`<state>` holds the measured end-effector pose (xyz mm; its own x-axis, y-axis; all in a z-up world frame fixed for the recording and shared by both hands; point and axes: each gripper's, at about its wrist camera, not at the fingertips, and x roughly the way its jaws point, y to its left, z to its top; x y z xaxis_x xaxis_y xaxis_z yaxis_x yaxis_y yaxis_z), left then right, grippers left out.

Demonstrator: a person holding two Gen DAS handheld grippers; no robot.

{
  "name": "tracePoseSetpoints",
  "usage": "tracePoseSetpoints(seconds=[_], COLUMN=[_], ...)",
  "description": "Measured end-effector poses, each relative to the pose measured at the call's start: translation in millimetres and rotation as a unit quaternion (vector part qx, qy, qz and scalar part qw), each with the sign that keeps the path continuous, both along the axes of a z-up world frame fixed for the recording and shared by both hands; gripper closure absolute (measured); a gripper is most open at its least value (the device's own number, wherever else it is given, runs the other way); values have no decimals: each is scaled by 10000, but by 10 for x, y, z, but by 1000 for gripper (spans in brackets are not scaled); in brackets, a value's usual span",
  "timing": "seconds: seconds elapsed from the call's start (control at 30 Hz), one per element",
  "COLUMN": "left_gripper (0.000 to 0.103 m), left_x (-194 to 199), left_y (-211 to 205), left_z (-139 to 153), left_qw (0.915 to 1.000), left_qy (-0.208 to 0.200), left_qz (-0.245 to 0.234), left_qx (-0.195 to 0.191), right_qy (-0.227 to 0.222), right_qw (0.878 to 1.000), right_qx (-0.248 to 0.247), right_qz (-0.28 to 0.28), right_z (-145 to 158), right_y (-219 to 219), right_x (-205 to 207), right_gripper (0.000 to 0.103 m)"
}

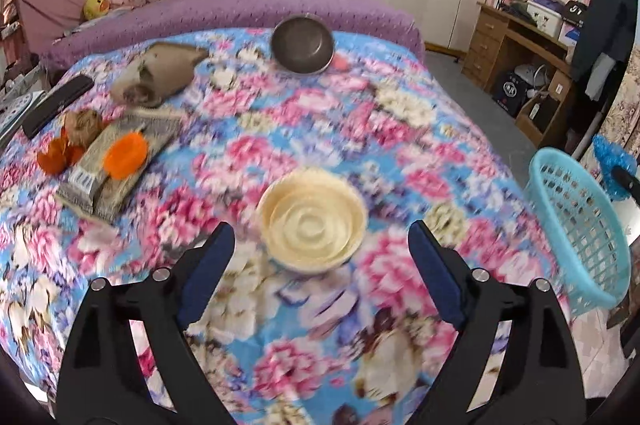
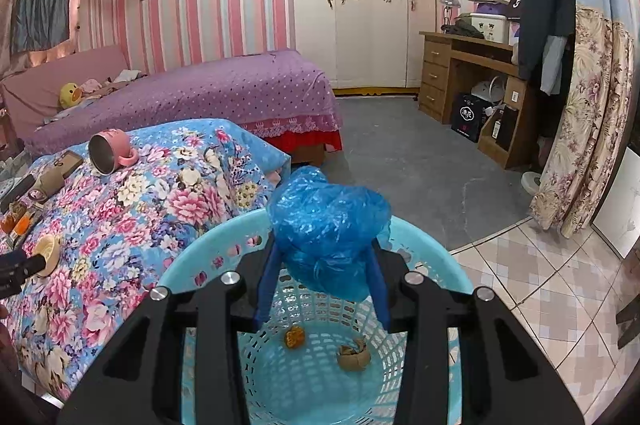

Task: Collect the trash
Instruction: 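Carry the lid and blue bag to the basket and release both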

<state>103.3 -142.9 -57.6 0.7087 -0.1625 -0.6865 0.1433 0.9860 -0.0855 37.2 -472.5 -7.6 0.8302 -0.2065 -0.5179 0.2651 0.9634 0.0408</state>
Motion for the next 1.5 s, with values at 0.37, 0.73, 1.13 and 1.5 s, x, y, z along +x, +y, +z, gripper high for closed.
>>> tracePoseSetpoints(seconds=[0.37,0.73,1.13,1.5], left_gripper=[26,43,43,23], left_x=[293,181,-122,-15], left_y=[-34,-654,-2028,-2485], left_z=[-104,229,348,170], left_qw=[9992,9988,9859,9819], left_qy=[303,-162,-506,-245], left_qz=[-11,-459,-1593,-1859], left_qx=[258,5,-49,258], right_qy=[16,111,278,305], right_qw=[10000,9996,9973,9977], right_qx=[67,-124,150,145], right_qz=[-23,-229,-662,-587], right_z=[-10,-22,-194,-232], right_y=[-42,-227,-715,-741], right_x=[-11,-75,-256,-210], right_gripper=[63,63,63,63])
